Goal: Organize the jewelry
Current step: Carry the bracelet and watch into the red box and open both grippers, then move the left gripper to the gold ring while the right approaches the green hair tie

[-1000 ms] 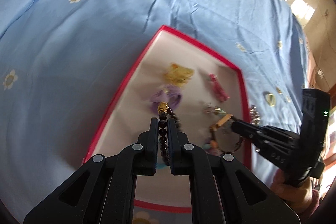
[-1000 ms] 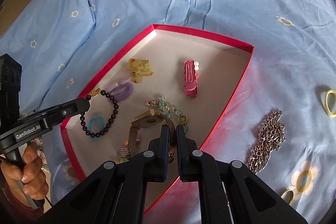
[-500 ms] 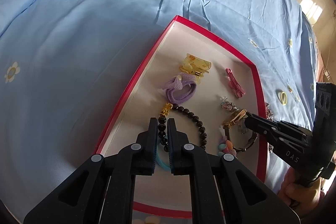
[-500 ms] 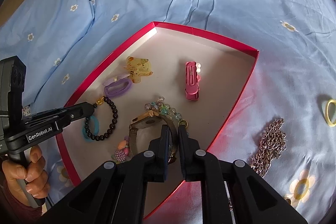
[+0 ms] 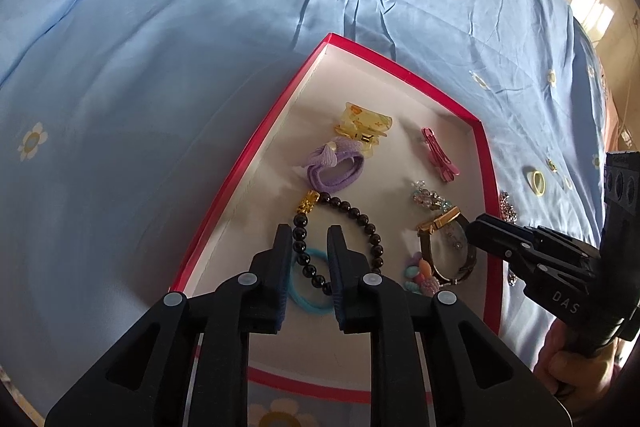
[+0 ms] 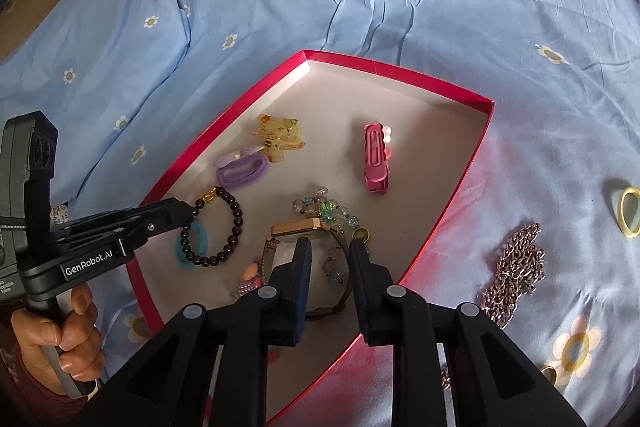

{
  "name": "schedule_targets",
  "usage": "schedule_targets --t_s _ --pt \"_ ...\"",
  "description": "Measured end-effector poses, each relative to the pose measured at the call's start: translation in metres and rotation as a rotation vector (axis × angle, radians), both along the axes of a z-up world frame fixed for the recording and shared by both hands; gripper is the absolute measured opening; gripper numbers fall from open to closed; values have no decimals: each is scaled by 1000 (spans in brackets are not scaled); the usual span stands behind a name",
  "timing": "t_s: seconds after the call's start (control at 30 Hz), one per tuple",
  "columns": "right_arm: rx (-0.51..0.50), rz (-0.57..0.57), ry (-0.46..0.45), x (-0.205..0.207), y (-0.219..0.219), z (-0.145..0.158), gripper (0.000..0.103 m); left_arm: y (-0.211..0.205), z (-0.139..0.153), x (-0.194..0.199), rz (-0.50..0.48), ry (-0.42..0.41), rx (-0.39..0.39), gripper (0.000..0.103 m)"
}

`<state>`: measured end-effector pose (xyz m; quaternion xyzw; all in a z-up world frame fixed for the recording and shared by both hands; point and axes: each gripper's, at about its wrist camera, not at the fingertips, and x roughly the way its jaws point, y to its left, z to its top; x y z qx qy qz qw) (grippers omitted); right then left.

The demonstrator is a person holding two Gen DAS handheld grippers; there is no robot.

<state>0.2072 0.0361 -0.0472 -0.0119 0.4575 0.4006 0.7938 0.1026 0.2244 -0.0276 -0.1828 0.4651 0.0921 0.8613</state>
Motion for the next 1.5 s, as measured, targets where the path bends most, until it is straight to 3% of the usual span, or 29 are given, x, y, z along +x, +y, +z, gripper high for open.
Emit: schedule_targets --t_s 0.27,0.43,0.6,1.03,1.5 --pt "20 -7 -4 -7 -9 8 23 -7 10 -12 13 -23 -12 30" --pt "65 -34 1 -15 -31 17 45 -17 17 -24 14 -38 -18 50" --pt "96 -68 0 -28 -60 23 54 -34 22 -33 -10 -42 -31 52" --pt "87 -222 -40 -60 -159 29 56 -96 28 -39 -138 -30 -30 55" --pt "41 -418 -37 -86 -254 3 57 -169 20 -34 -291 1 -14 60"
